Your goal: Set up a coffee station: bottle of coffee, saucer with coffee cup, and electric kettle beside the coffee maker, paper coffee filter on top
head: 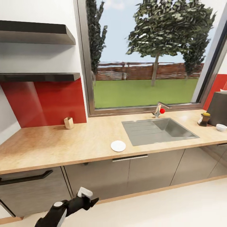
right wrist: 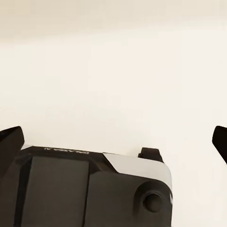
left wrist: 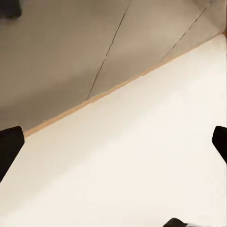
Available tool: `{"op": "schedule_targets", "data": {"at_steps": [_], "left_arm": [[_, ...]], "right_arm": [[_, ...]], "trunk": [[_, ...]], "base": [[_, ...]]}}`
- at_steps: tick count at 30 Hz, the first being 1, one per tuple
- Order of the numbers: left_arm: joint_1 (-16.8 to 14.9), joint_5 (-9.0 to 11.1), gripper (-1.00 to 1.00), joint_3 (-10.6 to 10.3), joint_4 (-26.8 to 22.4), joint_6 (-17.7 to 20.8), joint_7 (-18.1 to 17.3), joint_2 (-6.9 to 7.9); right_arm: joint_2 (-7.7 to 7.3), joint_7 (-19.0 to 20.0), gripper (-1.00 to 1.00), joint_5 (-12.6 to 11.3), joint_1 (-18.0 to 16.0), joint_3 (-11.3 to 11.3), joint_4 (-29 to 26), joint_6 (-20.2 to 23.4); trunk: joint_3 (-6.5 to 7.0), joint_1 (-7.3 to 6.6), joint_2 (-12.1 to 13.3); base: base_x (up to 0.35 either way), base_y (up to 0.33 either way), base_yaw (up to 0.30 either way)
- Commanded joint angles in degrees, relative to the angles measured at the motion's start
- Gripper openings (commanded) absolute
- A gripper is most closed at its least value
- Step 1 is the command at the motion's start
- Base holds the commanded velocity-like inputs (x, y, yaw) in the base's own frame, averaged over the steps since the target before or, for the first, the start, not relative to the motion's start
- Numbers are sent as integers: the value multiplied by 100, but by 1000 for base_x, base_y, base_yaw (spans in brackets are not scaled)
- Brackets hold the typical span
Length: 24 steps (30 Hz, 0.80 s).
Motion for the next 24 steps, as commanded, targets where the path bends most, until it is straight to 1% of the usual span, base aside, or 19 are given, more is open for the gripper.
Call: {"op": "schedule_targets", "data": {"at_steps": [1,2,6,7,8,9,10,11,12,14,15,16,17,18,20,21,22,23,24], "left_arm": [[-231,-87,100,-100,-18,278,-238,-137],[-334,-100,100,-196,-22,414,-332,-200],[-1085,-134,100,-1195,-41,1500,-1049,-679],[-1170,-130,100,-1302,-44,1629,-1146,-731],[-1333,-124,100,-1462,-48,1874,-1353,-819],[-1490,-114,100,-1565,-57,2093,-1586,-881],[-1648,-89,100,-1631,-82,2291,-1838,-884],[-1893,4,100,-1688,-158,2572,-2218,-884],[-2394,436,100,-1741,-390,3197,-2780,-884],[-2731,814,100,-1754,-613,3596,-2955,-884],[-2816,904,100,-1752,-675,3690,-2980,-884],[-2993,1074,100,-1747,-793,3871,-3016,-878],[-3267,1286,100,-1743,-924,4140,-3045,-800],[-3696,1498,100,-1734,-1024,4560,-3063,-632],[-3957,1561,100,-1728,-1054,4789,-3067,-419],[-4057,1579,100,-1724,-1061,4859,-3068,-270],[-4099,1588,100,-1716,-1064,4888,-3068,-188],[-4163,1600,100,-1678,-1068,4948,-3069,-14],[-4242,1611,100,-1467,-1072,5136,-3061,489]], "right_arm": [[-15,-19,100,-58,-5,49,4,-27],[-27,-19,100,-58,-5,48,3,-30],[-118,-19,100,-65,-5,36,-1,-38],[-127,-19,100,-66,-5,35,-3,-40],[-139,-19,100,-67,-5,33,-4,-43],[-150,-19,100,-70,-5,31,-5,-45],[-158,-16,100,-73,-5,31,-6,-47],[-164,-7,100,-75,-5,27,-7,-57],[-161,7,100,-84,-5,24,-43,-157],[-154,12,100,-86,-5,30,-170,-243],[-152,15,100,-86,-5,33,-216,-257],[-144,20,100,-83,-5,44,-323,-277],[-126,37,100,-78,-5,63,-515,-294],[-96,236,100,-60,-5,87,-959,-307],[-77,684,100,-46,-5,112,-1383,-310],[-56,1007,100,-41,-5,143,-1597,-311],[-46,1183,100,-38,-5,166,-1704,-310],[-29,1539,100,-34,-5,228,-1929,-306],[-6,2255,100,-32,-5,431,-2718,-268]], "trunk": [[-15,3,-13],[-15,3,-13],[-15,3,-13],[-15,3,-13],[-15,3,-13],[-15,3,-13],[-15,3,-13],[-15,3,-13],[-15,3,-13],[-15,3,-13],[-15,3,-13],[-15,3,-13],[-15,3,-13],[-15,3,-13],[-15,3,-13],[-15,3,-13],[-15,3,-13],[-15,3,-13],[-15,3,-13]], "base": [[0,0,0],[0,0,0],[0,0,0],[0,0,0],[0,0,0],[0,0,0],[0,0,0],[0,0,0],[0,0,0],[0,0,0],[0,0,0],[0,0,0],[0,0,0],[0,0,0],[0,0,0],[0,0,0],[0,0,0],[0,0,0],[0,0,0]]}}
